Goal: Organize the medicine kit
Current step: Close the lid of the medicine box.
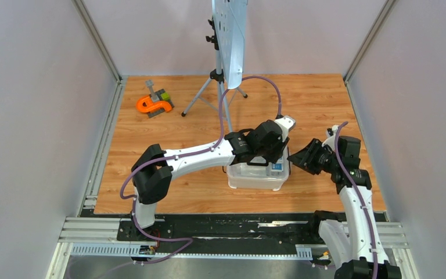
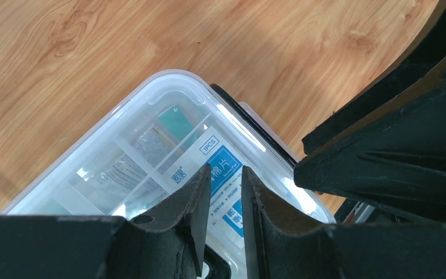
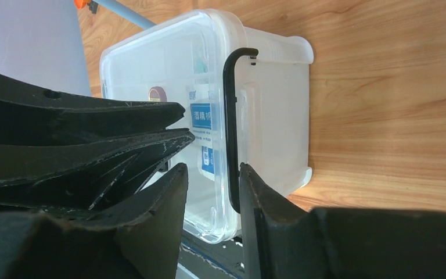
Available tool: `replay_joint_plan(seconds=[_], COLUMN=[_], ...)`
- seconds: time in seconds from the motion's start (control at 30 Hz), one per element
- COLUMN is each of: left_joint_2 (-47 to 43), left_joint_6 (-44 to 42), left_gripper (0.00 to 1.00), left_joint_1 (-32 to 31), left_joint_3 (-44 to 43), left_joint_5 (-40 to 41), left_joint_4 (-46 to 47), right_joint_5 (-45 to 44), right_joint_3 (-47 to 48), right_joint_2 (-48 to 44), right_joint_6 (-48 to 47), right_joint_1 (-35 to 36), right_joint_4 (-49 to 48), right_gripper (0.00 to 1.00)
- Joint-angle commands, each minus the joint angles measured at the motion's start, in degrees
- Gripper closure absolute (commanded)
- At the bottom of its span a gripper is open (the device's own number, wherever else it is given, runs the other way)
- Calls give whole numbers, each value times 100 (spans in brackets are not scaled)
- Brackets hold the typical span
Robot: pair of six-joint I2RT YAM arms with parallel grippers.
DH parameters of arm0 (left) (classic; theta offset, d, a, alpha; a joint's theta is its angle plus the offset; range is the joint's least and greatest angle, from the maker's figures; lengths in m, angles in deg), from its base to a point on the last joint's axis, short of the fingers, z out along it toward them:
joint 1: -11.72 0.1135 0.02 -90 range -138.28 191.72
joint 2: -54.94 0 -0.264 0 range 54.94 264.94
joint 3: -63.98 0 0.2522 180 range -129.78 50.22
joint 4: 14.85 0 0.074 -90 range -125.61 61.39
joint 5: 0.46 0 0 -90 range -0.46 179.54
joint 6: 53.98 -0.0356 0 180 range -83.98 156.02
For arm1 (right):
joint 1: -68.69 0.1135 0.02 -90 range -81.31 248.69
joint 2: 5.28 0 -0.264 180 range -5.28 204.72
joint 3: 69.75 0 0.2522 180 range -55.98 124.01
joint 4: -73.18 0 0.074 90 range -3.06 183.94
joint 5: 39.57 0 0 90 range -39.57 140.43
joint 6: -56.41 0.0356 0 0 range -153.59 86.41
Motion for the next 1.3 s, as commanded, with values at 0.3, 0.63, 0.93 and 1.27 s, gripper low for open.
replay_joint_plan(seconds=[0.3, 0.63, 0.93, 1.27], left_joint_2=[-265, -845, -1476, -1328], left_joint_6=[-84, -127, 166, 7], left_gripper=[65, 64, 64, 59], left_joint_1=[-64, -198, -209, -284], left_joint_3=[398, 588, 1273, 1017], left_joint_5=[-117, 49, 339, 94], left_joint_4=[-1199, -1404, -1451, -1123], right_joint_5=[-430, -201, -306, -587], right_joint_3=[219, -39, -96, 16], right_joint_2=[17, 402, 530, 366], right_joint_6=[89, 162, 119, 196], right_joint_1=[24, 107, 305, 305], right_joint_4=[-104, -603, -705, -655], right_gripper=[97, 100, 100, 100])
